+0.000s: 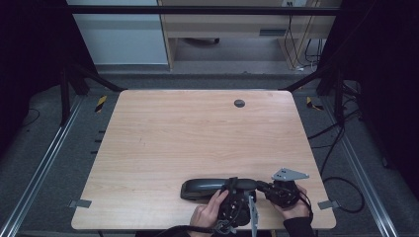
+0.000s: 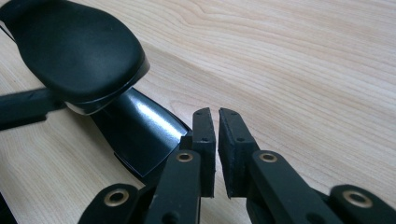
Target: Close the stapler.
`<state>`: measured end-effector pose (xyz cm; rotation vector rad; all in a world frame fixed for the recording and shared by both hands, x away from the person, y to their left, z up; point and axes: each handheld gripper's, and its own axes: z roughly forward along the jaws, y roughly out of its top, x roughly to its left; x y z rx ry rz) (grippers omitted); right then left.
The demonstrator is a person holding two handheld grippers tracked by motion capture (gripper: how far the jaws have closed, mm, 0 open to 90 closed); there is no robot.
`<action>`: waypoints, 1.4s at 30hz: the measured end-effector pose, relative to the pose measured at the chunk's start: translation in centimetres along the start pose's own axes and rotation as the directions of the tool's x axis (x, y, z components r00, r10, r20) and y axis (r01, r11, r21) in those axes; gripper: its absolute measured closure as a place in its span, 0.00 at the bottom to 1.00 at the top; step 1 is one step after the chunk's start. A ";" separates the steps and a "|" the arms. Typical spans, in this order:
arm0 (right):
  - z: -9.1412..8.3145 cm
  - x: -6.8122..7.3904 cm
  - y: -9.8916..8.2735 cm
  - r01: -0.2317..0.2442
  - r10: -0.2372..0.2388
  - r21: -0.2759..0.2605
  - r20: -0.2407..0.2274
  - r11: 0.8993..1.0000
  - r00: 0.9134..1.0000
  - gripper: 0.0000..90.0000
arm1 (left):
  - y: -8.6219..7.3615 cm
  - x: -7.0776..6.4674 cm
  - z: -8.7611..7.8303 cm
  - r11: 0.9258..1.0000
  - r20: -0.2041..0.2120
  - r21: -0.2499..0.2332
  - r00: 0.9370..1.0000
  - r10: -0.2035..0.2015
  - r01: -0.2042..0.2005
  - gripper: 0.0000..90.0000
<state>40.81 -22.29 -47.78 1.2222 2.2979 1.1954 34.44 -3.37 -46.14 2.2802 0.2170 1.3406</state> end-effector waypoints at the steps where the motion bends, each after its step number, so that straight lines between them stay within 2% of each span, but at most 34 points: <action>1: -0.1 0.0 0.0 -0.006 0.006 -0.001 -0.002 1.000 1.000 0.95 | 0.0 0.1 -0.2 1.000 0.019 -0.009 1.000 -0.013 0.013 0.48; 2: -0.2 0.0 0.1 -0.007 0.007 -0.002 -0.002 1.000 1.000 0.95 | 0.0 0.2 -0.5 1.000 0.038 -0.012 0.999 -0.023 0.023 0.48; 6: -0.2 -0.1 0.1 0.000 0.000 -0.015 -0.001 1.000 1.000 0.95 | 0.0 0.8 -1.3 0.998 0.070 -0.035 0.996 -0.051 0.054 0.48; 9: -0.4 -0.1 0.2 -0.013 0.013 -0.015 -0.005 1.000 1.000 0.97 | -0.2 1.6 -1.9 0.994 0.099 -0.042 0.990 -0.096 0.100 0.47; 11: -0.5 -0.2 0.2 -0.011 0.011 -0.021 -0.004 1.000 1.000 0.99 | -0.3 2.1 -2.2 0.992 0.106 -0.048 0.988 -0.112 0.118 0.47; 13: -0.6 -0.2 0.2 -0.016 0.016 -0.023 -0.008 1.000 1.000 1.00 | -0.5 2.9 -2.5 0.987 0.120 -0.055 0.982 -0.146 0.153 0.47; 16: -0.7 -0.2 0.3 -0.021 0.020 -0.028 -0.004 0.999 1.000 1.00 | -0.9 3.8 -2.8 0.982 0.128 -0.055 0.976 -0.174 0.183 0.47; 17: -0.7 -0.2 0.4 -0.022 0.022 -0.030 -0.003 0.999 1.000 1.00 | -1.1 4.1 -2.9 0.977 0.132 -0.059 0.972 -0.195 0.204 0.47; 18: -0.8 -0.2 0.4 -0.024 0.024 -0.033 -0.001 0.999 1.000 1.00 | -1.2 4.4 -3.0 0.977 0.135 -0.053 0.971 -0.196 0.205 0.47; 22: -1.0 -0.3 0.5 -0.030 0.030 -0.044 0.001 0.999 1.000 1.00 | -2.0 5.7 -3.1 0.967 0.147 -0.041 0.959 -0.244 0.252 0.47; 25: -1.3 -0.5 0.6 -0.035 0.036 -0.058 0.007 0.998 0.999 1.00 | -2.8 6.7 -3.0 0.955 0.160 -0.025 0.945 -0.287 0.294 0.47; 27: -1.5 -0.5 0.7 -0.035 0.036 -0.072 0.010 0.997 0.999 1.00 | -3.4 7.4 -3.0 0.945 0.165 -0.018 0.933 -0.320 0.327 0.47; 31: -1.8 -0.6 0.9 -0.036 0.037 -0.088 0.012 0.995 0.999 1.00 | -4.7 8.7 -2.9 0.924 0.182 0.006 0.908 -0.378 0.383 0.47; 33: -2.0 -0.5 1.0 -0.038 0.039 -0.096 0.008 0.995 0.999 1.00 | -5.3 9.2 -2.9 0.910 0.185 0.015 0.894 -0.409 0.413 0.47; 35: -2.3 -0.4 1.2 -0.035 0.037 -0.111 0.013 0.993 0.999 1.00 | -5.9 9.6 -2.8 0.902 0.181 0.022 0.886 -0.428 0.431 0.47; 38: -2.7 -0.3 1.6 -0.020 0.022 -0.122 0.018 0.992 1.000 1.00 | -7.0 10.4 -2.7 0.885 0.178 0.036 0.868 -0.463 0.465 0.47; 42: -3.4 0.1 2.0 -0.013 0.015 -0.156 0.015 0.988 1.000 1.00 | -8.4 11.2 -2.6 0.858 0.172 0.053 0.842 -0.512 0.511 0.47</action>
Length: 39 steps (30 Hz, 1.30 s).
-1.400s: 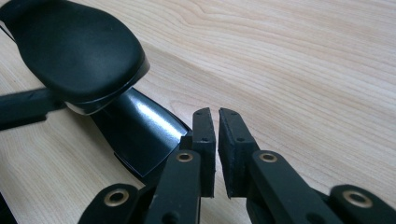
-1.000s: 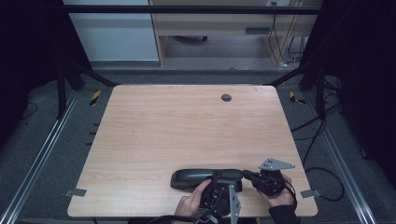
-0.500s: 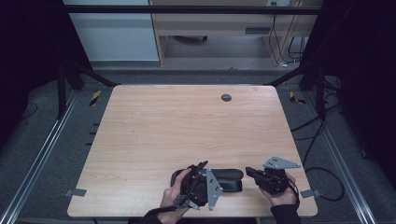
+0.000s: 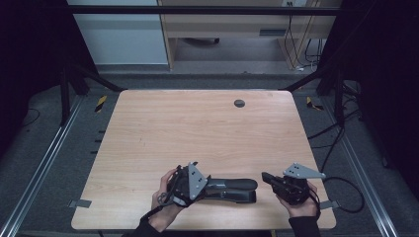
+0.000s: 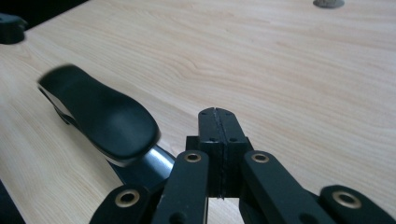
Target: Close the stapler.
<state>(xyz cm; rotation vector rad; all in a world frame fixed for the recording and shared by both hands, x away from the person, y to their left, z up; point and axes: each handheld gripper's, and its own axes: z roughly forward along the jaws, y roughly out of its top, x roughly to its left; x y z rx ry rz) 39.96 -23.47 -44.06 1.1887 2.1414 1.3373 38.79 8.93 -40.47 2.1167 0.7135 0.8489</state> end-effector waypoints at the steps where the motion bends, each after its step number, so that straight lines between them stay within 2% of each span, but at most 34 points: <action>1: -0.1 0.0 0.1 0.003 -0.003 -0.005 -0.005 1.000 1.000 1.00 | -0.2 0.3 0.0 1.000 -0.002 0.001 1.000 -0.009 0.009 0.47; 5: -0.7 0.5 0.7 0.010 -0.011 -0.025 -0.022 1.000 1.000 1.00 | -1.3 1.6 -0.4 0.999 -0.018 0.021 0.999 -0.037 0.038 0.47; 7: -0.9 0.7 0.9 0.014 -0.015 -0.030 -0.031 0.999 0.999 1.00 | -2.0 2.4 -0.6 0.997 -0.020 0.026 0.998 -0.066 0.066 0.47; 10: -0.8 1.2 1.1 0.020 -0.021 -0.030 -0.048 0.999 0.999 1.00 | -3.0 3.6 -1.0 0.993 -0.028 0.033 0.993 -0.116 0.117 0.47; 14: -0.7 1.7 1.2 0.017 -0.019 -0.030 -0.073 0.999 0.997 1.00 | -4.3 4.8 -1.4 0.989 -0.043 0.051 0.989 -0.139 0.141 0.47; 19: -0.4 2.3 1.3 0.024 -0.026 -0.027 -0.090 0.999 0.996 1.00 | -6.0 6.0 -1.9 0.980 -0.063 0.057 0.980 -0.188 0.191 0.46; 24: 0.0 2.9 1.2 0.029 -0.030 -0.014 -0.099 0.999 0.995 1.00 | -7.6 6.9 -2.5 0.976 -0.098 0.041 0.973 -0.209 0.214 0.46; 29: 0.2 2.9 1.0 0.022 -0.022 -0.005 -0.096 1.000 0.995 1.00 | -9.6 7.8 -3.1 0.968 -0.118 0.056 0.965 -0.236 0.243 0.45; 32: 0.2 3.0 0.9 0.024 -0.024 -0.007 -0.088 1.000 0.996 1.00 | -10.5 8.2 -3.5 0.968 -0.134 0.060 0.963 -0.235 0.244 0.45; 34: 0.4 3.0 0.6 0.025 -0.024 0.007 -0.079 1.000 0.997 1.00 | -11.0 8.5 -3.7 0.966 -0.144 0.057 0.959 -0.243 0.253 0.45; 39: 0.7 2.6 0.0 0.004 -0.003 0.017 -0.085 1.000 0.996 1.00 | -11.9 8.8 -3.6 0.955 -0.150 0.071 0.950 -0.275 0.288 0.45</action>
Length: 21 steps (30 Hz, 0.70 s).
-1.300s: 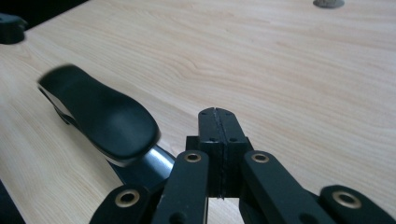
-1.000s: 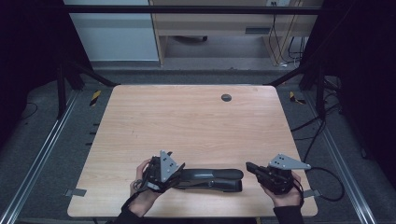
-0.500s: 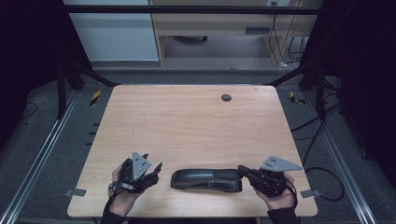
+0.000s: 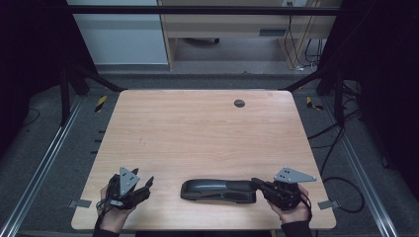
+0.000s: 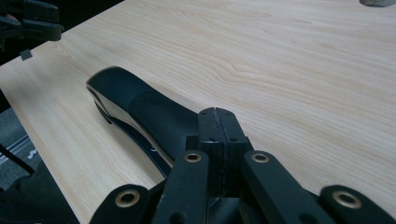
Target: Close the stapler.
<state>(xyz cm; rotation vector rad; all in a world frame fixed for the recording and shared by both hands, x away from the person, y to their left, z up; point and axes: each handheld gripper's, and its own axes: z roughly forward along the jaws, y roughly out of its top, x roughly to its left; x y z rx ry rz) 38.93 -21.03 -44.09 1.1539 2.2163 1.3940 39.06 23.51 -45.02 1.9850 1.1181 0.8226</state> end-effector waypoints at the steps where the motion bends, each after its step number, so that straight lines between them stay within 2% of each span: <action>1: 0.0 0.0 -0.1 -0.003 0.003 0.000 0.002 1.000 1.000 1.00 | 0.0 0.0 0.1 1.000 0.002 0.003 1.000 0.002 -0.002 0.45; 6: 0.2 0.0 -0.3 0.002 -0.002 0.008 0.012 1.000 1.000 1.00 | -0.1 -0.4 0.3 1.000 0.000 0.012 1.000 0.022 -0.022 0.45; 13: 0.5 0.0 -0.8 0.008 -0.008 0.028 0.029 1.000 1.000 1.00 | -0.2 -0.2 0.4 1.000 -0.003 0.017 1.000 0.020 -0.020 0.45; 21: 0.5 -0.1 -0.9 0.002 -0.003 0.018 0.027 1.000 1.000 1.00 | -0.2 -0.1 0.5 1.000 -0.003 0.016 1.000 0.015 -0.015 0.45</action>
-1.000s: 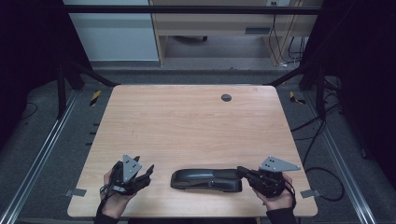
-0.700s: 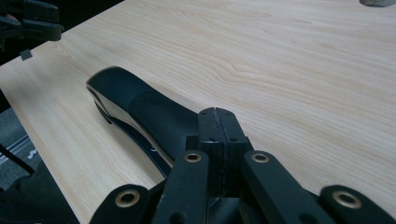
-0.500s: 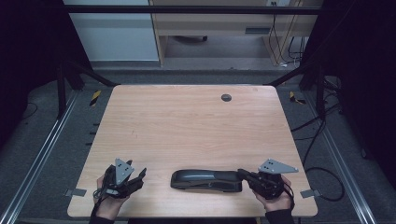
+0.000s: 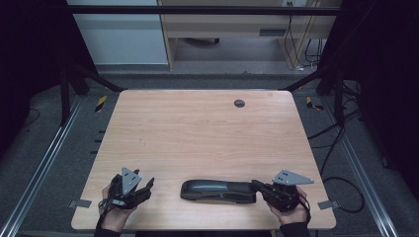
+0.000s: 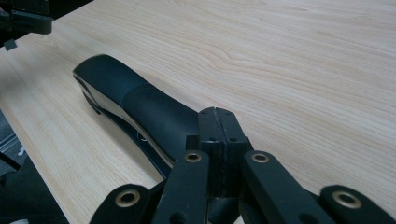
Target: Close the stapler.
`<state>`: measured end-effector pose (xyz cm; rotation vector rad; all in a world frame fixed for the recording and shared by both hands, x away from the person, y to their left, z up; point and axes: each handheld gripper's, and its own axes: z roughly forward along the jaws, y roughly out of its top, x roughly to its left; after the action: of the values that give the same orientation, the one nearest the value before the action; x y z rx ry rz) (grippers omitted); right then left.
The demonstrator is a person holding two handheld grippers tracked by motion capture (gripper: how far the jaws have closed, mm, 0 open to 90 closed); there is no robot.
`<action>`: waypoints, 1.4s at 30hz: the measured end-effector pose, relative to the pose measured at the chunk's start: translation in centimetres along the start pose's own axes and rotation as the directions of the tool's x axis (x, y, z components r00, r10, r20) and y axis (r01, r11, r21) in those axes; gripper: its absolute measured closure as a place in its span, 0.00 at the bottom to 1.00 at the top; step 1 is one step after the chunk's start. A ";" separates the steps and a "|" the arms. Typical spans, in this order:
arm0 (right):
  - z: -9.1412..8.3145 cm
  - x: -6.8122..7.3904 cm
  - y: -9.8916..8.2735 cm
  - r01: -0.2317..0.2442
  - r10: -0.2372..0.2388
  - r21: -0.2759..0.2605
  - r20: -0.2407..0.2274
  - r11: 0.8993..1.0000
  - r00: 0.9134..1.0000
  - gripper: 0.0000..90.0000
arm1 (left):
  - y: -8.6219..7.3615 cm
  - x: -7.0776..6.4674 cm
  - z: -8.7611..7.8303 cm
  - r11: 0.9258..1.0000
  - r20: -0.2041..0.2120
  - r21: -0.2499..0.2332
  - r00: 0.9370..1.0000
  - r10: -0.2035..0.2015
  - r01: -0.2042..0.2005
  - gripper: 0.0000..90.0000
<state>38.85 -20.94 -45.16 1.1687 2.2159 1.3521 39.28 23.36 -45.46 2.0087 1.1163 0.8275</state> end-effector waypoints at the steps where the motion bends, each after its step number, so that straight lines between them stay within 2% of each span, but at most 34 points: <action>1: 0.0 0.0 0.0 0.000 0.000 0.000 0.000 1.000 1.000 1.00 | 0.0 0.0 0.0 1.000 0.001 -0.001 1.000 -0.002 0.002 0.45; 4: 0.0 0.1 0.0 0.010 -0.010 0.001 0.007 1.000 1.000 1.00 | 0.0 0.0 0.0 1.000 0.001 0.001 1.000 -0.001 0.001 0.45; 14: 0.0 0.1 0.1 0.002 -0.002 0.010 0.003 1.000 1.000 1.00 | 0.0 0.1 0.0 1.000 -0.002 0.004 1.000 -0.004 0.004 0.45; 25: 0.0 0.1 -0.1 0.007 -0.007 -0.002 0.008 1.000 1.000 1.00 | 0.0 0.1 0.0 1.000 -0.006 0.001 1.000 -0.008 0.008 0.45; 29: 0.0 0.2 -0.1 0.012 -0.012 -0.001 0.015 1.000 1.000 1.00 | 0.0 0.1 0.0 1.000 -0.006 0.002 1.000 -0.005 0.005 0.45; 30: 0.2 0.3 -0.2 0.018 -0.018 0.020 0.030 1.000 0.999 1.00 | 0.0 0.1 0.0 1.000 -0.006 0.002 1.000 -0.006 0.006 0.45; 31: 0.2 0.4 -0.3 0.030 -0.031 0.010 0.035 0.999 0.999 1.00 | 0.0 0.1 0.0 1.000 -0.006 0.002 1.000 -0.006 0.006 0.45; 36: 0.1 0.3 -0.1 0.023 -0.024 0.014 0.028 1.000 0.999 1.00 | 0.0 0.2 0.0 1.000 -0.006 0.001 1.000 -0.008 0.008 0.45; 42: -0.6 0.2 0.6 0.011 -0.011 -0.064 -0.007 0.998 1.000 1.00 | 0.0 0.4 0.0 1.000 -0.002 -0.004 1.000 -0.015 0.015 0.45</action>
<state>38.67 -21.05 -44.35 1.1293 2.1642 1.4145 39.42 23.68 -45.39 1.9941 1.1288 0.8234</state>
